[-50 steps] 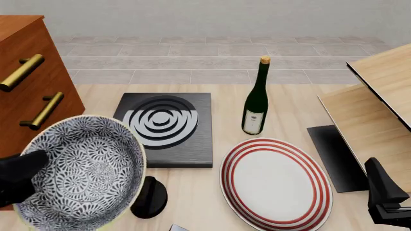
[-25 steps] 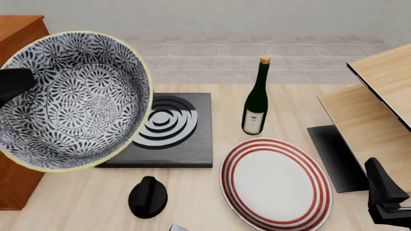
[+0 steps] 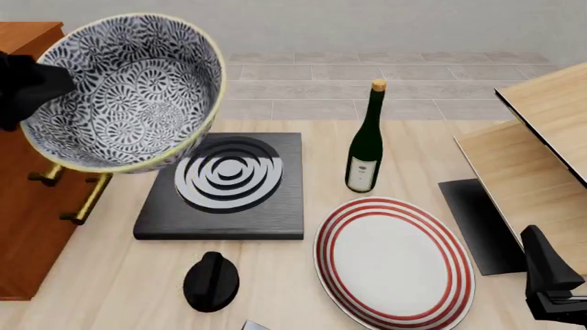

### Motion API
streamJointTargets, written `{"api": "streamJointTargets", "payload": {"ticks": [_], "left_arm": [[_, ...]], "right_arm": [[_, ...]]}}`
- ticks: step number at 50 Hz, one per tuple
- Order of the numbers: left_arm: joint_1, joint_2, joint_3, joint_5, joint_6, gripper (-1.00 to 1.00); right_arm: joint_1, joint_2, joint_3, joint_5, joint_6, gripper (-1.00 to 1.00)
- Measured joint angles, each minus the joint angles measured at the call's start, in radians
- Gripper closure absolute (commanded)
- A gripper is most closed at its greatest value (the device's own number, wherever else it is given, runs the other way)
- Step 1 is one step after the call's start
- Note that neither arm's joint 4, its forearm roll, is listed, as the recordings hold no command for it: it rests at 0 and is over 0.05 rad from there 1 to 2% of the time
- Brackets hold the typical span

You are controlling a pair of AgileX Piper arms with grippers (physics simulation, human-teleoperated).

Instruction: Put the bowl on the top of the cabinet.

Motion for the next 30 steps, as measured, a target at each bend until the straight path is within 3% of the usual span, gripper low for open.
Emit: {"api": "streamJointTargets", "payload": {"ticks": [14, 30], "left_arm": [[0.06, 0.106, -0.055, 0.007, -0.047, 1.0], [0.127, 0.217, -0.154, 0.046, -0.05, 1.0]], "right_arm": [[0.0, 0.0, 0.0, 0.0, 0.0, -1.0], [0.0, 0.0, 0.0, 0.0, 0.0, -1.0]]}}
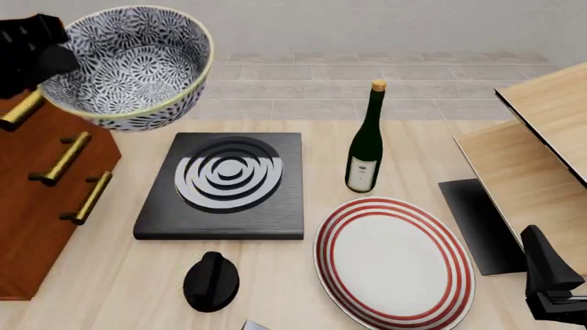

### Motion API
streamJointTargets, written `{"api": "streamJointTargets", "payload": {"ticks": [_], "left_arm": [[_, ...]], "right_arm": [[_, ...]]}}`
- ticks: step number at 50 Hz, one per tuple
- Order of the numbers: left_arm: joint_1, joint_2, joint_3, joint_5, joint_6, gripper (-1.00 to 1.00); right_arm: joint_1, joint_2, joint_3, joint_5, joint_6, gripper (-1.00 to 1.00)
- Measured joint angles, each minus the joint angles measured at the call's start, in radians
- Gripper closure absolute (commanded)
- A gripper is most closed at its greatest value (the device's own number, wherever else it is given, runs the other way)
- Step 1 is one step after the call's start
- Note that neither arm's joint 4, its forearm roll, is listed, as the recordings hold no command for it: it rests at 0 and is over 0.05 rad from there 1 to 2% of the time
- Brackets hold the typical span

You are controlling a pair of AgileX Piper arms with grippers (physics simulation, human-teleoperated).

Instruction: Put the bowl on the top of the cabinet.

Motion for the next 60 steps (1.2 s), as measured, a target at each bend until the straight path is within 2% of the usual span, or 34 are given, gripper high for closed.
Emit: {"api": "streamJointTargets", "payload": {"ticks": [22, 60], "left_arm": [[0.079, 0.095, -0.094, 0.039, -0.014, 1.0], [0.227, 0.154, -0.277, 0.132, -0.107, 1.0]], "right_arm": [[0.0, 0.0, 0.0, 0.0, 0.0, -1.0], [0.0, 0.0, 0.0, 0.0, 0.0, -1.0]]}}
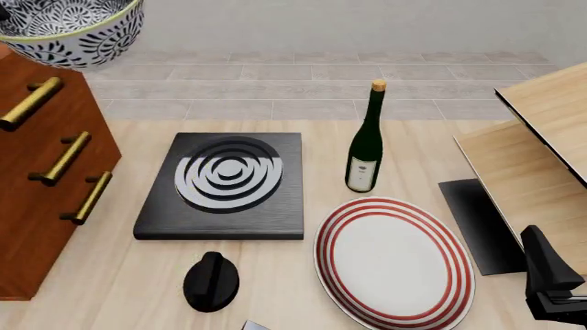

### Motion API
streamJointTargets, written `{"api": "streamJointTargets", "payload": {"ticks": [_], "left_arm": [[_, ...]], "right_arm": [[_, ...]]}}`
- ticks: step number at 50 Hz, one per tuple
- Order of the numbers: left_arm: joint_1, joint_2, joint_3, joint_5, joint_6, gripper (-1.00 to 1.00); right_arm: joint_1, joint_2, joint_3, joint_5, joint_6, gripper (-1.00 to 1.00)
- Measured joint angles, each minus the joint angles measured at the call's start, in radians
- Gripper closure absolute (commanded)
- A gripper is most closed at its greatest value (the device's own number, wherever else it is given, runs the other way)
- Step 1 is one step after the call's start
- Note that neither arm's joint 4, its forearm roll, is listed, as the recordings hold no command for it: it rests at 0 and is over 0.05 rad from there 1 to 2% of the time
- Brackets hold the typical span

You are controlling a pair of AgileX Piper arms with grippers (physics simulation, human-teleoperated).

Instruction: Put the bowl on the top of the cabinet.

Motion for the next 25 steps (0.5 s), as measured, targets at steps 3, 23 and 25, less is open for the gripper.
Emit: {"api": "streamJointTargets", "payload": {"ticks": [3, 23, 25], "left_arm": [[0.013, 0.0, -0.012, 0.007, -0.008, 1.0], [0.094, -0.017, -0.052, 0.031, -0.064, 1.0], [0.105, -0.019, -0.057, 0.033, -0.07, 1.0]], "right_arm": [[0.0, 0.0, 0.0, 0.0, 0.0, -1.0], [0.0, 0.0, 0.0, 0.0, 0.0, -1.0], [0.0, 0.0, 0.0, 0.0, 0.0, -1.0]]}}
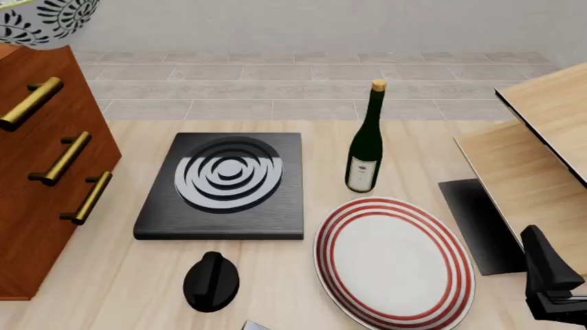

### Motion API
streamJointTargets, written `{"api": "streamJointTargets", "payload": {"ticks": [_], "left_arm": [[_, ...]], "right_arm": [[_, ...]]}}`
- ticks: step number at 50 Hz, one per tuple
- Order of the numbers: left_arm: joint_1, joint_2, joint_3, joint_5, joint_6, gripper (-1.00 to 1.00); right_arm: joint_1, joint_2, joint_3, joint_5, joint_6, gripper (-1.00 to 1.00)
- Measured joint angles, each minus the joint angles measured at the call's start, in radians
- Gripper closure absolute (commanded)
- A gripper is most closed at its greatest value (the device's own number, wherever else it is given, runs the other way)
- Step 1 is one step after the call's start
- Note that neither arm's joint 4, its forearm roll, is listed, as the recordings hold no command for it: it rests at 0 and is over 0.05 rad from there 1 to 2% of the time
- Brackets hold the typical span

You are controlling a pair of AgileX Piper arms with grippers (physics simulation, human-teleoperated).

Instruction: Put the bowl on the top of the cabinet.

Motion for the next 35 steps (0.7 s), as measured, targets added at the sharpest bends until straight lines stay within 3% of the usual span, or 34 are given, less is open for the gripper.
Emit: {"api": "streamJointTargets", "payload": {"ticks": [35], "left_arm": [[0.228, 0.014, -0.131, 0.077, -0.037, 1.0]], "right_arm": [[0.0, 0.0, 0.0, 0.0, 0.0, -1.0]]}}
